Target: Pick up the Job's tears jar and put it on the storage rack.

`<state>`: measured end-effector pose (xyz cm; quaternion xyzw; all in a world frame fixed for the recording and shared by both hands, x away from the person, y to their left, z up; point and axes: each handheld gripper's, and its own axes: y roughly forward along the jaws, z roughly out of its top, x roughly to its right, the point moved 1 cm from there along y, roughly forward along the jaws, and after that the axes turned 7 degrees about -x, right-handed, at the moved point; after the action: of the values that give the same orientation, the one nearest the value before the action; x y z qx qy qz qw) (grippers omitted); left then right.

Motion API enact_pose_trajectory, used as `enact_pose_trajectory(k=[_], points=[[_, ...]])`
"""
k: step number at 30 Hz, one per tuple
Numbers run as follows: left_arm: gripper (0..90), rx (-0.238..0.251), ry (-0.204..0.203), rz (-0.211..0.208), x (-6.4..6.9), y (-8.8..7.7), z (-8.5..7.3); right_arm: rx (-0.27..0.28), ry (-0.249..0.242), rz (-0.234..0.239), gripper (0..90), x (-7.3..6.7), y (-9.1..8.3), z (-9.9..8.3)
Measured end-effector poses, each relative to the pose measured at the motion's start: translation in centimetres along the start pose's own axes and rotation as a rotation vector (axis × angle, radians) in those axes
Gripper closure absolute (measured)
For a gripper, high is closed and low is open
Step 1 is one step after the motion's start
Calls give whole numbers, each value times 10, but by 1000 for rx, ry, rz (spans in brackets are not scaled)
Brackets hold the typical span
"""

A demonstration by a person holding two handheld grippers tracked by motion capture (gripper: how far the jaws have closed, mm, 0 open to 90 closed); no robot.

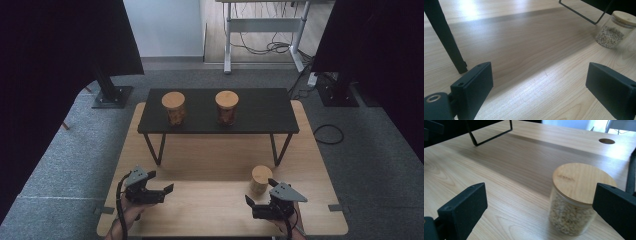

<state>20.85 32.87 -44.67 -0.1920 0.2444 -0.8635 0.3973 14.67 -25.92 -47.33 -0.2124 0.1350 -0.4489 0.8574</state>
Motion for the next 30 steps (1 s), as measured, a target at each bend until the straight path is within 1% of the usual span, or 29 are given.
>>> enact_pose_trajectory(k=[10,13,20,25,30], points=[[68,6,-2,3,0,-3,0,2,3,-12,0,13,1,-4],[68,7,-1,3,0,-3,0,-5,5,-23,0,16,1,-4],[68,9,-3,4,-1,-3,0,-23,11,-28,0,22,6,-4],[68,8,-3,3,0,-4,0,-36,17,-26,0,28,10,-4],[68,5,-2,4,-1,-3,0,-42,19,-13,0,37,14,-4]])
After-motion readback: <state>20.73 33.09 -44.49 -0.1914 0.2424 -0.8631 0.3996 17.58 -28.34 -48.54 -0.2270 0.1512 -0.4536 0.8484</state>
